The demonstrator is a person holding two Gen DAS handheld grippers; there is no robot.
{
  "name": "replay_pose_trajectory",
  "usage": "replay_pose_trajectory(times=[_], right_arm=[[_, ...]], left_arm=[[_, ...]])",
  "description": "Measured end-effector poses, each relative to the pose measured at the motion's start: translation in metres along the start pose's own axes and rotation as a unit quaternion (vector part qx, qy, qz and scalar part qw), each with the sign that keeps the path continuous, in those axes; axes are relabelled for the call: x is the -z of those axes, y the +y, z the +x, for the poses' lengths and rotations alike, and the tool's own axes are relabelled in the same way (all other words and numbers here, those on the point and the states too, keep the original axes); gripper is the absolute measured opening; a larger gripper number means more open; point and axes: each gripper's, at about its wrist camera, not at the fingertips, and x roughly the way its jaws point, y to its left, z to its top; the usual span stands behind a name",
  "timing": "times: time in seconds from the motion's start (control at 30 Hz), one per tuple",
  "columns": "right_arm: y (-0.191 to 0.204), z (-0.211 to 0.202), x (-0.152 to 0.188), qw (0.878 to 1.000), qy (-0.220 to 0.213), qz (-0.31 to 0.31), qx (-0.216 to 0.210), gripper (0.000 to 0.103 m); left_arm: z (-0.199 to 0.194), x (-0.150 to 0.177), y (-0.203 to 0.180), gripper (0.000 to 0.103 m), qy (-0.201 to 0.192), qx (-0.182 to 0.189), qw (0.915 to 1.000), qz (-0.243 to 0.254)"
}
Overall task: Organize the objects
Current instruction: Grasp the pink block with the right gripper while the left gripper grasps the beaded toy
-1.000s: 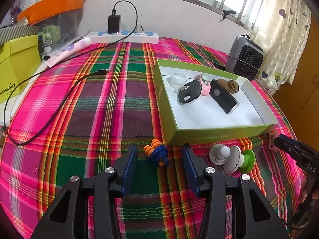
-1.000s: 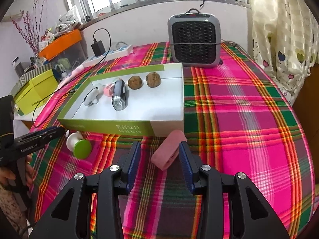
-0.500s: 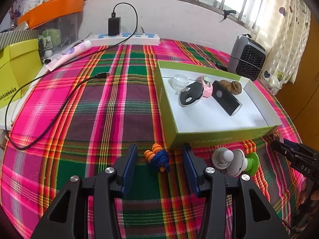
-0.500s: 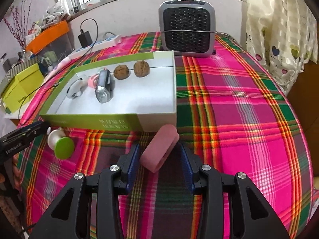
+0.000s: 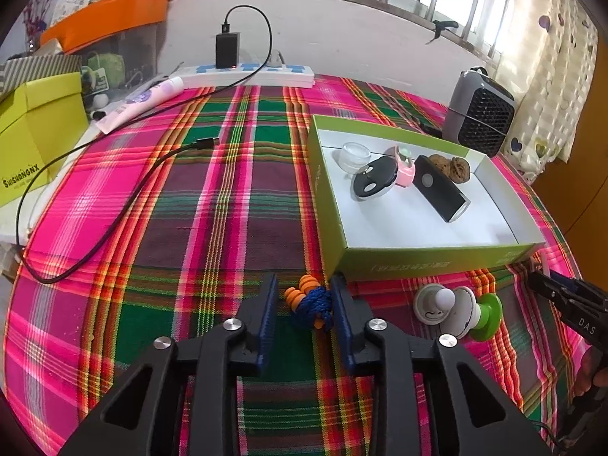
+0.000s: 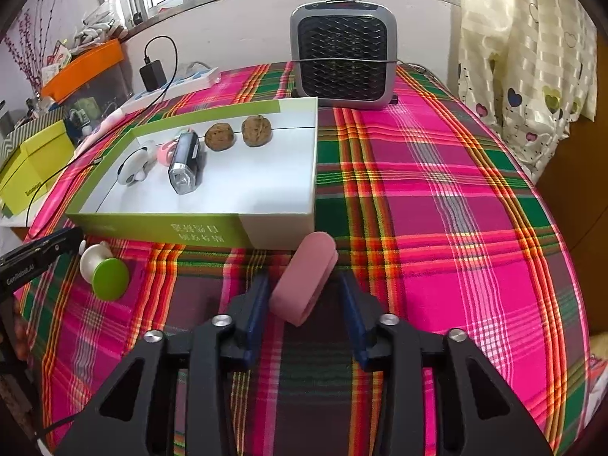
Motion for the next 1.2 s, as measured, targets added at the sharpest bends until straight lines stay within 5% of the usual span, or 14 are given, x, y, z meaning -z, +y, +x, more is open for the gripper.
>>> replay_pose_trajectory(times=[1.2], right_arm=[[-0.0095,-0.0092,0.0042,1.000,-0.018,-0.003,-0.006,0.018]], left_arm=[[-0.0031,0.0048,0.0008,0.018,0.001,-0.005,1.0000,0.005]])
